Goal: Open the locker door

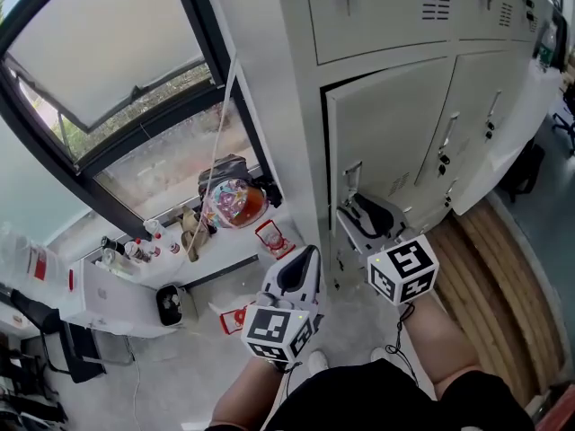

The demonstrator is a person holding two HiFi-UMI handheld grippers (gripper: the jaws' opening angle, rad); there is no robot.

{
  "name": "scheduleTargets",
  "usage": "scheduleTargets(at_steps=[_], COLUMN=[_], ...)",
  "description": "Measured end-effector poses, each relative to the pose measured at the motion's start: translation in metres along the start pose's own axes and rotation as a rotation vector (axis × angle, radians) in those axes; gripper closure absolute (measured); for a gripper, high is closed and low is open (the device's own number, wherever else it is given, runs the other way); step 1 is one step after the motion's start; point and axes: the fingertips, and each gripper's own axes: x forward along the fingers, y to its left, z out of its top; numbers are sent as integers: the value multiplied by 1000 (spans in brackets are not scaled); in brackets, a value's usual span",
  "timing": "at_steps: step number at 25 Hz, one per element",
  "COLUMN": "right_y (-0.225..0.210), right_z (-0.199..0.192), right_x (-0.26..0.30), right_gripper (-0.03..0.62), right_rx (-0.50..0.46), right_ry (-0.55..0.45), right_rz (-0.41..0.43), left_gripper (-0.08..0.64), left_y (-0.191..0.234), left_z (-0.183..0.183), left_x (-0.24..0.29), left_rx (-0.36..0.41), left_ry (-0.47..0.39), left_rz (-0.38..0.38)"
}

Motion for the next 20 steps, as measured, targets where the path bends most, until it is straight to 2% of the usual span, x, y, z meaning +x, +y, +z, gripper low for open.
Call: scheduleTargets(at_steps=[16,20], right_y=[-3,-9], right_z=[7,7], right_x=[29,31], right_gripper=[364,394], right_rx=[-40,-48], right_ry=[17,22], right_rz=[-189,-253], left_gripper=[543,543], left_y=[39,50], left_z=[1,3], left_x=[-7,-15], left_rx=[-14,-17], left_ry=[2,-1], left_rz=[-41,-42])
